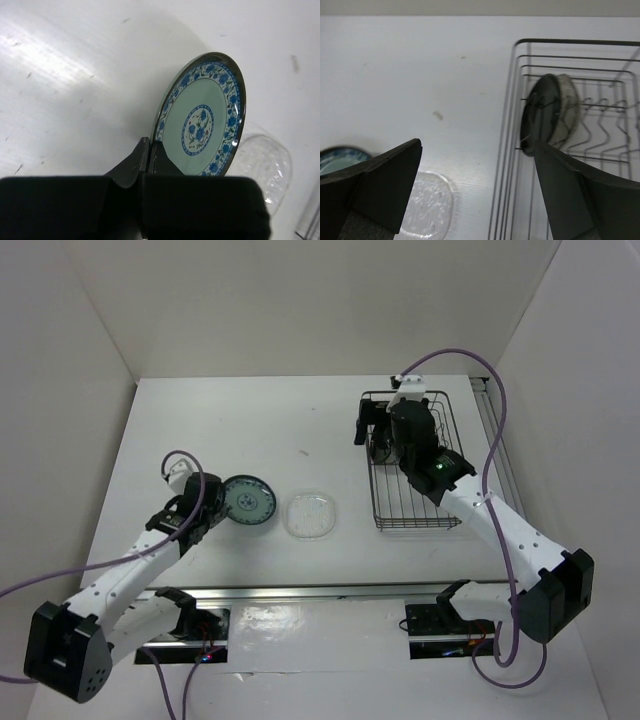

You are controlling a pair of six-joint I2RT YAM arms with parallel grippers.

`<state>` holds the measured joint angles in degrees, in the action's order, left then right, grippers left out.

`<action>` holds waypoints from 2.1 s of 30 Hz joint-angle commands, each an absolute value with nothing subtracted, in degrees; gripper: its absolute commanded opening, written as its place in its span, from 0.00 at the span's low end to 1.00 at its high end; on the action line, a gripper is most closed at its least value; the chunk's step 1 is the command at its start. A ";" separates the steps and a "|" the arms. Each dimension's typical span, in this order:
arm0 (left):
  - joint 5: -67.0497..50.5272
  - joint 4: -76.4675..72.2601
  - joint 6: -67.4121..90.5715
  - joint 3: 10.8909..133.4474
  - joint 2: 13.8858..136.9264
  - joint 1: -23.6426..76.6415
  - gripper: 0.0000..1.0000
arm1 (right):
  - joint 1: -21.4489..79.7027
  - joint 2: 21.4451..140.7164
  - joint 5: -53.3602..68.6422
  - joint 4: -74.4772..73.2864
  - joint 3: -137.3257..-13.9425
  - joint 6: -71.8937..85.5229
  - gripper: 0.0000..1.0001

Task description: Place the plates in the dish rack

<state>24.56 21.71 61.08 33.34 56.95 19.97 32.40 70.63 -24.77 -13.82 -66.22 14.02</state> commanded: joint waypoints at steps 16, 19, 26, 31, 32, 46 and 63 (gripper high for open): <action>-7.73 -19.42 35.42 21.18 35.43 19.69 0.00 | 35.07 81.39 27.93 -3.08 -61.09 3.09 0.96; -8.26 -20.82 35.42 20.65 35.42 19.69 0.00 | 36.29 82.88 32.34 -3.86 -61.08 1.33 0.93; -10.72 -23.91 36.04 20.13 36.04 19.69 0.00 | 37.44 84.11 34.18 -3.61 -61.08 0.70 0.68; -11.25 -25.75 36.56 20.13 37.09 19.69 0.00 | 37.44 85.34 35.78 -3.60 -61.08 1.32 0.00; -11.25 -25.75 36.56 20.74 37.87 19.69 0.00 | 37.44 85.34 34.90 -4.13 -61.78 1.32 0.00; -3.88 -14.24 38.06 28.91 50.53 20.82 1.00 | 25.50 73.56 -22.30 -19.06 -76.18 12.49 0.00; -4.39 -5.54 36.91 35.33 60.03 22.50 1.00 | 10.99 79.19 -30.15 -21.10 -74.63 12.83 0.00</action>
